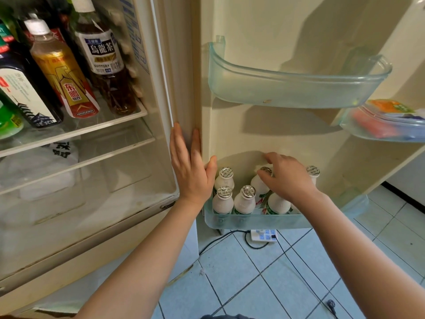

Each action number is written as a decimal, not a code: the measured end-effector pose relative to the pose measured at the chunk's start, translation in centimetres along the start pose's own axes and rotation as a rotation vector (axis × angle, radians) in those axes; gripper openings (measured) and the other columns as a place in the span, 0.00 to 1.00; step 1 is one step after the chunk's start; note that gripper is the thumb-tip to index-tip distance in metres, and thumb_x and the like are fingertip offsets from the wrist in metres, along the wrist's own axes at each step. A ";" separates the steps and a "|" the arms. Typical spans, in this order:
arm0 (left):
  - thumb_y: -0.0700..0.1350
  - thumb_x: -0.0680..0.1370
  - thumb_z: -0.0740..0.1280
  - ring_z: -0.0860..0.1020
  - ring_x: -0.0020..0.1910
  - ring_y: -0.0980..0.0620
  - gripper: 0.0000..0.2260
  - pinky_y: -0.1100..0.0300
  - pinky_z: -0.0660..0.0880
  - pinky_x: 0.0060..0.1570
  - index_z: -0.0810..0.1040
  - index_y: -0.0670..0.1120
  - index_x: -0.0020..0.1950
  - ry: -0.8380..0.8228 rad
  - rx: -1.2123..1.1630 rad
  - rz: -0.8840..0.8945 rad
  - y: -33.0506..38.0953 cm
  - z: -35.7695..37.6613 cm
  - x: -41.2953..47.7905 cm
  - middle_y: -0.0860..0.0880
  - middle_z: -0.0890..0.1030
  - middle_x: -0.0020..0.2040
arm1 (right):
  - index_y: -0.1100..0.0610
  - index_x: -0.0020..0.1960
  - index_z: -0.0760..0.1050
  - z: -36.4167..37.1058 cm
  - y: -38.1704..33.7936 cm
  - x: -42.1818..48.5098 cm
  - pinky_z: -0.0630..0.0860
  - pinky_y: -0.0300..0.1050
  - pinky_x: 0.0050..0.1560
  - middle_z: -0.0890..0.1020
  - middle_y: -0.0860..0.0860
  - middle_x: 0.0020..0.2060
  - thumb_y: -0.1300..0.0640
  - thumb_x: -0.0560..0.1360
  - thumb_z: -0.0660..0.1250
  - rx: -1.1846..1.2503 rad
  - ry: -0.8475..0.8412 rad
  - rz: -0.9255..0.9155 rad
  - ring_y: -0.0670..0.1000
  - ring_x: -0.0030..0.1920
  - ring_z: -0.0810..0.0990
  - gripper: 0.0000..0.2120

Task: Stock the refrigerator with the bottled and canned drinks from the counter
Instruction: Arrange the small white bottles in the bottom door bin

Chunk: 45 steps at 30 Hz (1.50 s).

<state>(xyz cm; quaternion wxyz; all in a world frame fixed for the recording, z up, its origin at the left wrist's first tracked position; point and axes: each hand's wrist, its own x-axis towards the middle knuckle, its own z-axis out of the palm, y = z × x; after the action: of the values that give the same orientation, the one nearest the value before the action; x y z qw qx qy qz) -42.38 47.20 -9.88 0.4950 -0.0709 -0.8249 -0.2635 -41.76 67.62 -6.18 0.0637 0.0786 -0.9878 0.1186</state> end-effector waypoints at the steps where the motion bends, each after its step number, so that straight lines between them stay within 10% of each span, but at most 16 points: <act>1: 0.55 0.81 0.51 0.57 0.71 0.35 0.24 0.50 0.52 0.72 0.62 0.38 0.69 0.000 0.000 -0.001 0.0 0.0 0.0 0.28 0.59 0.69 | 0.56 0.68 0.68 0.4 0.0 0.2 0.72 0.48 0.49 0.78 0.54 0.58 0.45 0.78 0.59 -0.041 -0.019 0.016 0.57 0.57 0.75 0.23; 40: 0.57 0.80 0.49 0.58 0.71 0.36 0.26 0.52 0.53 0.72 0.62 0.39 0.70 0.016 0.005 0.008 -0.1 0.0 0.1 0.33 0.57 0.70 | 0.52 0.47 0.74 3.1 -2.0 1.9 0.69 0.43 0.33 0.78 0.45 0.35 0.33 0.65 0.68 0.203 -0.115 0.167 0.48 0.38 0.76 0.24; 45: 0.57 0.81 0.49 0.58 0.71 0.36 0.26 0.50 0.54 0.71 0.62 0.40 0.70 0.019 0.011 0.020 -0.2 0.1 0.1 0.32 0.58 0.70 | 0.53 0.54 0.74 2.5 -2.1 1.4 0.75 0.45 0.41 0.80 0.48 0.45 0.33 0.70 0.63 0.220 -0.157 0.156 0.50 0.44 0.78 0.25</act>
<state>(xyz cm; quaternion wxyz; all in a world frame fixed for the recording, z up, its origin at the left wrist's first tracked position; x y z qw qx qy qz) -42.57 47.08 -9.94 0.5059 -0.0740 -0.8209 -0.2544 -43.07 64.85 -7.89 -0.0320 0.0172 -0.9738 0.2244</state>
